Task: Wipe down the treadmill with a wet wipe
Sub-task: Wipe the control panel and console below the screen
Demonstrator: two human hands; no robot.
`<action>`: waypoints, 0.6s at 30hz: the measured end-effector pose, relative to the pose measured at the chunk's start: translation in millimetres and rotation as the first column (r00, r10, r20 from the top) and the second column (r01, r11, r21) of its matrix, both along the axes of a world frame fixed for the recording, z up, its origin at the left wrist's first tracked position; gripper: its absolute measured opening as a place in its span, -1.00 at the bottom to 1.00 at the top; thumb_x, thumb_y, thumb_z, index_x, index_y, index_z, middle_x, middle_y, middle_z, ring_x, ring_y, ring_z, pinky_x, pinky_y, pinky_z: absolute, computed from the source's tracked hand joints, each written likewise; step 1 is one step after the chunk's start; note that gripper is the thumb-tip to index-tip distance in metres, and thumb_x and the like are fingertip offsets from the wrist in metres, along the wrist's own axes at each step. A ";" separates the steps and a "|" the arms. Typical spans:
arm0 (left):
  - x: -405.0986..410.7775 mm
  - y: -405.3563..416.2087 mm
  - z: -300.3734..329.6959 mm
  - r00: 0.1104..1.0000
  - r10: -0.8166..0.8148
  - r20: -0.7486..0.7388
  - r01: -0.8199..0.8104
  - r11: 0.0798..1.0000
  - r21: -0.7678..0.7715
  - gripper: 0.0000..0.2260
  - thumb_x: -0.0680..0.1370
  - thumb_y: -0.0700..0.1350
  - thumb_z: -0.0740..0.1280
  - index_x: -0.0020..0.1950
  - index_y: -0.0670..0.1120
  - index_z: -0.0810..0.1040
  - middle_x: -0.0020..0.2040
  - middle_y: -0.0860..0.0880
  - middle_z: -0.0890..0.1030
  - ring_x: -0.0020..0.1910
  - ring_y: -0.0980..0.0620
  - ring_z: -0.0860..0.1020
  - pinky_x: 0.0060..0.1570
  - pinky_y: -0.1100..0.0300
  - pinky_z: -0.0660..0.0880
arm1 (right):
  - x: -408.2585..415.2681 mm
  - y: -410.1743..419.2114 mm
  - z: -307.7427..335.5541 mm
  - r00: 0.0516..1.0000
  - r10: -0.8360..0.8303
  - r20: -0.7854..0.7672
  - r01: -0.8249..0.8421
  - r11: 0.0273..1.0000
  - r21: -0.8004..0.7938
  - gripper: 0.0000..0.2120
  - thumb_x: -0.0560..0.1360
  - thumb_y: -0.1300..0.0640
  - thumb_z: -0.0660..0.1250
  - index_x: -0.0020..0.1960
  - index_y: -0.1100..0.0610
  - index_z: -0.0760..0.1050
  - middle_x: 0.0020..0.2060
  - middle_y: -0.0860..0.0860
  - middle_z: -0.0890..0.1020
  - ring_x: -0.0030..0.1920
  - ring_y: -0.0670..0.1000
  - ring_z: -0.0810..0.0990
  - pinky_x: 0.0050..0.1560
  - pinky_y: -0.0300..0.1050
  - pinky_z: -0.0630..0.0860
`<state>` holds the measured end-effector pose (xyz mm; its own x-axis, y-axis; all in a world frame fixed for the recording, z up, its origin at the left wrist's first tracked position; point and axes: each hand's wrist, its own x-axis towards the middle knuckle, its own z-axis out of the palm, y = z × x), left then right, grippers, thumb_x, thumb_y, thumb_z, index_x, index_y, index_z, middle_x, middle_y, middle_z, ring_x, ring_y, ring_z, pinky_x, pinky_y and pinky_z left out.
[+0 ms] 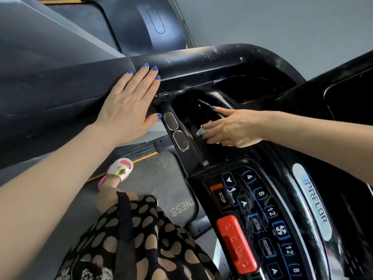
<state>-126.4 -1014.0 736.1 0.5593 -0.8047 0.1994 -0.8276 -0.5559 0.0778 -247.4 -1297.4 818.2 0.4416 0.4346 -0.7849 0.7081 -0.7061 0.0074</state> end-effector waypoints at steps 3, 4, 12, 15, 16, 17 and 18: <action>-13.1 -5.9 2.2 0.996 -0.077 -0.048 0.076 0.997 -0.030 -0.32 0.63 0.18 -0.03 0.61 -0.24 0.15 0.65 -0.17 0.08 0.64 -0.14 -0.01 0.58 -0.15 -0.05 | -13.9 -10.7 13.1 1.000 -0.020 0.004 0.020 0.999 -0.029 -0.30 0.58 -0.21 -0.34 0.56 -0.12 0.29 0.59 -0.24 0.13 0.51 -0.23 -0.26 0.45 0.08 -0.52; -19.4 -10.2 0.7 0.989 -0.129 -0.068 0.126 0.991 -0.047 -0.34 0.64 0.16 -0.04 0.61 -0.23 0.17 0.64 -0.16 0.09 0.64 -0.14 -0.01 0.58 -0.16 -0.03 | -17.0 -8.2 14.6 0.997 -0.075 -0.017 0.073 0.996 -0.058 -0.36 0.63 -0.20 -0.30 0.57 -0.11 0.27 0.59 -0.24 0.11 0.51 -0.23 -0.28 0.44 0.05 -0.54; -33.1 -24.2 -32.4 0.881 -0.310 -0.356 0.309 0.949 -0.062 -0.37 0.64 0.20 -0.21 0.65 -0.08 0.03 0.66 0.00 0.02 0.64 0.04 -0.10 0.59 0.01 -0.10 | -14.1 23.7 -12.5 0.991 -0.130 -0.028 0.127 0.988 -0.087 -0.55 0.75 0.03 -0.11 0.54 0.05 0.34 0.58 -0.12 0.23 0.61 -0.11 -0.08 0.40 0.07 -0.57; -24.6 -15.7 -38.9 0.881 -0.346 -0.323 0.338 0.938 -0.082 -0.41 0.68 0.15 -0.13 0.64 -0.11 0.10 0.65 -0.02 0.09 0.64 0.01 -0.01 0.57 -0.05 0.04 | -14.5 17.5 15.9 0.964 -0.246 -0.103 0.234 0.965 -0.115 -0.55 0.75 0.03 -0.13 0.56 -0.01 0.28 0.59 -0.21 0.13 0.60 -0.19 -0.14 0.47 0.04 -0.52; -22.3 -14.1 -40.4 0.878 -0.359 -0.316 0.349 0.933 -0.089 -0.42 0.68 0.14 -0.11 0.64 -0.12 0.12 0.65 -0.03 0.11 0.64 0.00 0.01 0.57 -0.07 0.06 | -15.5 13.4 24.2 0.950 -0.285 -0.126 0.268 0.953 -0.140 -0.55 0.75 0.03 -0.14 0.57 -0.02 0.26 0.59 -0.24 0.12 0.59 -0.21 -0.15 0.49 0.04 -0.50; -20.4 -13.2 -41.5 0.874 -0.372 -0.314 0.360 0.928 -0.098 -0.42 0.68 0.13 -0.09 0.64 -0.12 0.13 0.65 -0.03 0.12 0.64 -0.01 0.03 0.57 -0.08 0.08 | -17.0 10.1 29.9 0.940 -0.313 -0.136 0.290 0.943 -0.162 -0.55 0.75 0.03 -0.14 0.57 -0.01 0.26 0.58 -0.25 0.13 0.59 -0.22 -0.15 0.50 0.04 -0.50; -19.0 -13.2 -41.6 0.868 -0.384 -0.315 0.370 0.923 -0.106 -0.42 0.68 0.13 -0.08 0.63 -0.13 0.14 0.64 -0.04 0.13 0.64 -0.01 0.03 0.57 -0.08 0.08 | -18.5 9.0 31.0 0.942 -0.312 -0.128 0.287 0.941 -0.179 -0.56 0.75 0.04 -0.14 0.57 -0.01 0.27 0.58 -0.25 0.15 0.59 -0.21 -0.13 0.47 0.02 -0.54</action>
<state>-145.3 -1027.2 694.5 0.2536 -0.9624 0.0976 -0.8983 -0.1968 0.3928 -265.9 -1288.4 849.3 0.4021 0.1680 -0.9000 0.4653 -0.8841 0.0428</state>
